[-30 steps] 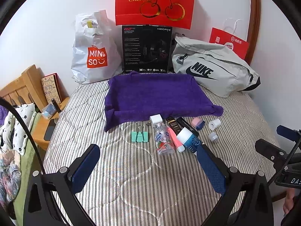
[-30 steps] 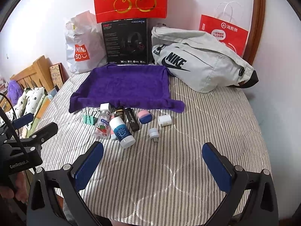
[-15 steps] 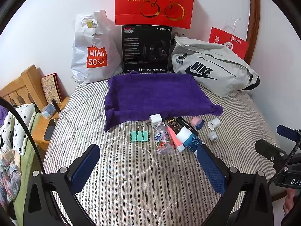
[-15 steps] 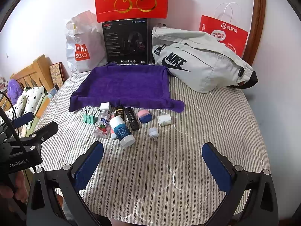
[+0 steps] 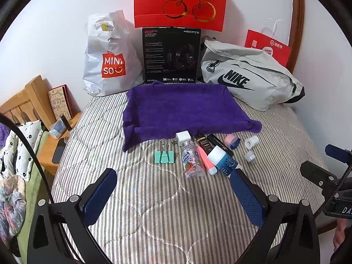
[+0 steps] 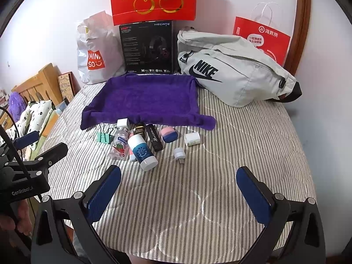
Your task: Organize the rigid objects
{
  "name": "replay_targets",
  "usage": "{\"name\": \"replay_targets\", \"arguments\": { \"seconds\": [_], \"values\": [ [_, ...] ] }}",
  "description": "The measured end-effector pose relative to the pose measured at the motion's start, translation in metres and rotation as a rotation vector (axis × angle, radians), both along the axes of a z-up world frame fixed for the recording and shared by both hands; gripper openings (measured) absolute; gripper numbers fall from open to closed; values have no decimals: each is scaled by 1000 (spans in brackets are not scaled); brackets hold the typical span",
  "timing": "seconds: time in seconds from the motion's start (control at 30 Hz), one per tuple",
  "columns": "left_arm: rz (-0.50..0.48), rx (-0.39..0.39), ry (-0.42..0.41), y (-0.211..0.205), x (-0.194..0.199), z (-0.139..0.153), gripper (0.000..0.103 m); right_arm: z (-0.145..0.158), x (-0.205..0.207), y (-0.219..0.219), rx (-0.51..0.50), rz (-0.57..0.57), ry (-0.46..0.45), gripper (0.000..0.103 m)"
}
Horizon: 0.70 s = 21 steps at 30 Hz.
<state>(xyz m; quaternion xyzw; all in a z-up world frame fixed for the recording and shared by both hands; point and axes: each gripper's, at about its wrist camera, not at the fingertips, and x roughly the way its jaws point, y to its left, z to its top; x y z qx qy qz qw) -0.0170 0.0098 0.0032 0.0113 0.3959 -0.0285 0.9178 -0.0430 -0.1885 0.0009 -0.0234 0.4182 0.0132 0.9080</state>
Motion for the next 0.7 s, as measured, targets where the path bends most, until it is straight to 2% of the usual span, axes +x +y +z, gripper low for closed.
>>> {"name": "replay_targets", "arguments": {
  "seconds": [0.7],
  "values": [
    [-2, 4, -5, 0, -1, 3, 103, 3, -4, -2, 17, 3, -10, 103]
  ]
}}
